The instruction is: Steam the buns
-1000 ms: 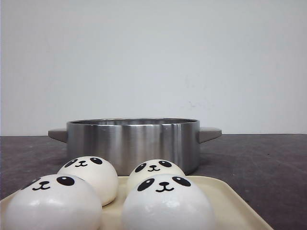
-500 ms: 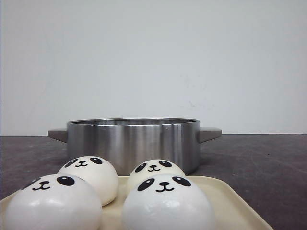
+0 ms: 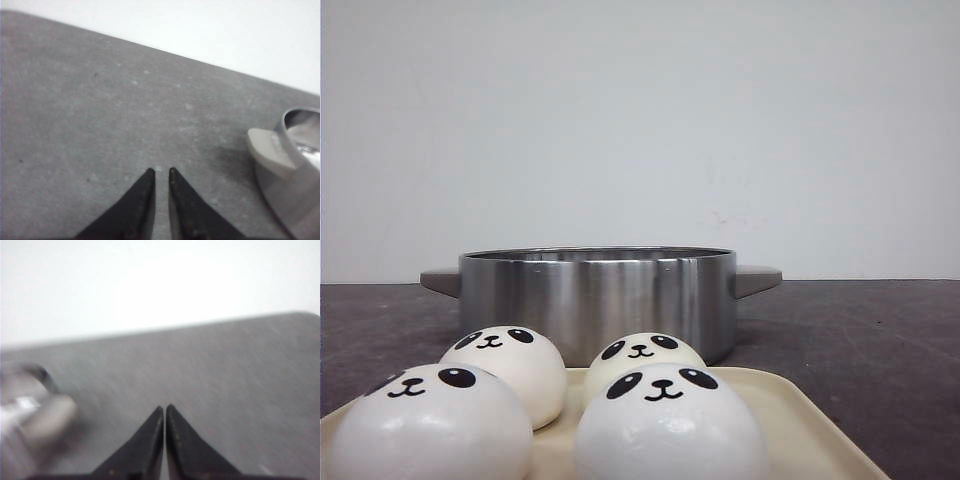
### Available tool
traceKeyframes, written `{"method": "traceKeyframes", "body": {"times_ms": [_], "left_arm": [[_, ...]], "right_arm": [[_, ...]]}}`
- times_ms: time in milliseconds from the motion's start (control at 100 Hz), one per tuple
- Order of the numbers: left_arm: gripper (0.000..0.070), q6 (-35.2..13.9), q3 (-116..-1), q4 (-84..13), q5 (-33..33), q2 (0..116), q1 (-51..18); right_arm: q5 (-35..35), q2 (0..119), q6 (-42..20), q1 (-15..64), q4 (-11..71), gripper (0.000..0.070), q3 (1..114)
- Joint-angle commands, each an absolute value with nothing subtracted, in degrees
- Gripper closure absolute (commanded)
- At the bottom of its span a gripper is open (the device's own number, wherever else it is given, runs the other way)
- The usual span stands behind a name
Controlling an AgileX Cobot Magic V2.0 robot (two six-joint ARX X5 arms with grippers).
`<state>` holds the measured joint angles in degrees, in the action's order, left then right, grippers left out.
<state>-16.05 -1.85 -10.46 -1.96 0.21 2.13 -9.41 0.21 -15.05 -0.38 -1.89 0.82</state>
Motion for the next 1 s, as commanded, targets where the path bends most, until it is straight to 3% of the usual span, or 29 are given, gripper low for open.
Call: {"method": "traceKeyframes", "body": {"times_ms": [0,110,230,680,790,990], "left_arm": [[0.0700,-19.1,-1.0,-10.8,-2.6,0.2,2.2],[0.0700,-19.1,-1.6,-10.8,-2.6,0.2,2.2],[0.0700,-19.1,-3.0,-10.7,-2.6,0.2,2.2],[0.0700,-19.2,-3.9,-10.7,-2.6,0.2,2.2],[0.0700,-21.4,-5.6,-10.7,-3.1,0.2,2.2],[0.0700,-21.0,-12.1,-10.7,-6.3,0.4,2.2]], "right_arm": [[-9.8,0.2,-23.6,-0.2,-6.0,0.0694,0.8],[-11.7,0.2,-28.9,-0.2,-10.5,0.0694,1.1],[-15.6,0.2,-31.1,-0.2,-10.2,0.0694,3.0],[-18.6,0.2,-31.0,-0.2,-10.2,0.0694,9.6],[-19.6,0.3,-31.0,-0.2,-10.1,0.0694,11.3],[-19.7,0.6,-28.8,-0.2,-5.1,0.0694,17.3]]}}
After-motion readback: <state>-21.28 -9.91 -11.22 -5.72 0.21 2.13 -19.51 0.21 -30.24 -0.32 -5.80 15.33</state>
